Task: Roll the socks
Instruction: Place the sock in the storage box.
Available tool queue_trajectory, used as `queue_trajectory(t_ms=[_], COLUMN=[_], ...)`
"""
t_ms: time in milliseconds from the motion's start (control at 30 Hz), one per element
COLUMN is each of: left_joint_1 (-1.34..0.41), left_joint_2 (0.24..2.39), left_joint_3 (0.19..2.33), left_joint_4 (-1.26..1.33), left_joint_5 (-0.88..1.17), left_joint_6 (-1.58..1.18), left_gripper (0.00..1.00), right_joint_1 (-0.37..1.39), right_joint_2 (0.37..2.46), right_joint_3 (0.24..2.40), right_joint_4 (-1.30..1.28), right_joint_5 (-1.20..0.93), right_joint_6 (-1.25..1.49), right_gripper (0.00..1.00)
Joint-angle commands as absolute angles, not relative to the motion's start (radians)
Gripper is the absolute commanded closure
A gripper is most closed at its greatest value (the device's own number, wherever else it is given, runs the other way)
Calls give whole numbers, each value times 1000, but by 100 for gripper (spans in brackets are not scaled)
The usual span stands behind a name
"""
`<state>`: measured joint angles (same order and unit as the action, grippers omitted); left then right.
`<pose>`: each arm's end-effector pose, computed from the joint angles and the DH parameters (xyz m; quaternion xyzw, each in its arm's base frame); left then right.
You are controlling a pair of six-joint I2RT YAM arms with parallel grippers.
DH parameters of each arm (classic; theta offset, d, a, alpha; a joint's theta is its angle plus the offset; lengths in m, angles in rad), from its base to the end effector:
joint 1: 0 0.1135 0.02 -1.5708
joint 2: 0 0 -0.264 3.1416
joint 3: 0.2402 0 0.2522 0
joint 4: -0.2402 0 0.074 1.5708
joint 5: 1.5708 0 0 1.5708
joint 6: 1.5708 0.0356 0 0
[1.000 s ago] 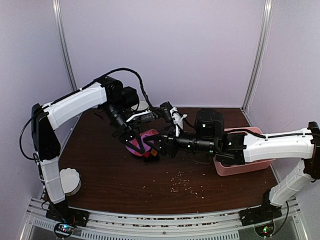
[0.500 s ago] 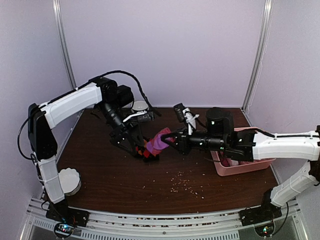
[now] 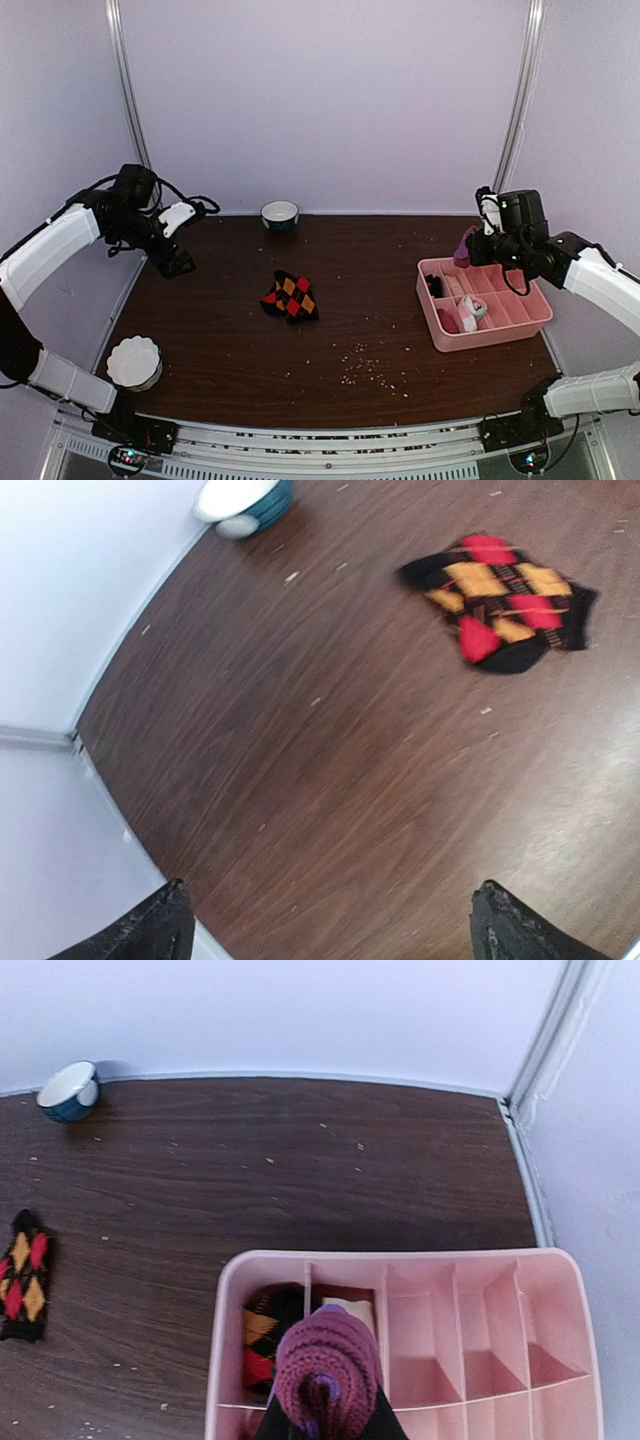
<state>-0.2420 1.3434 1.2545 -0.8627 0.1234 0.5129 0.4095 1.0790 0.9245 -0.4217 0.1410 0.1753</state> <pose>0.2642 -0.0697 0.3197 0.3678 0.8768 -0.0171 0.3092 0.2205 0.0903 0.3083 -0.0690 0.8746 0.0779 0.4735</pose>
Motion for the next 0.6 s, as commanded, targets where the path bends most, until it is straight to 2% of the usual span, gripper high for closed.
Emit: queue_trajectory(t_ms=[0,267,567], left_joint_1=[-214,-213,-213], left_joint_2=[1339,1430,1437], left_joint_3=[1194,1197,1185], left_joint_4=[-743,-939,-948], left_joint_5=[108,314,323], left_joint_6=[506,593,599], left_gripper=[2,2,2], right_joint_1=[313,239,192], right_joint_2=[1166,1370,1457], right_joint_3=[916,963,1004], right_joint_4=[-440,-422,-401], right_joint_5=[204,245,207], right_joint_6=[121,60,19], right_gripper=[100,100,100])
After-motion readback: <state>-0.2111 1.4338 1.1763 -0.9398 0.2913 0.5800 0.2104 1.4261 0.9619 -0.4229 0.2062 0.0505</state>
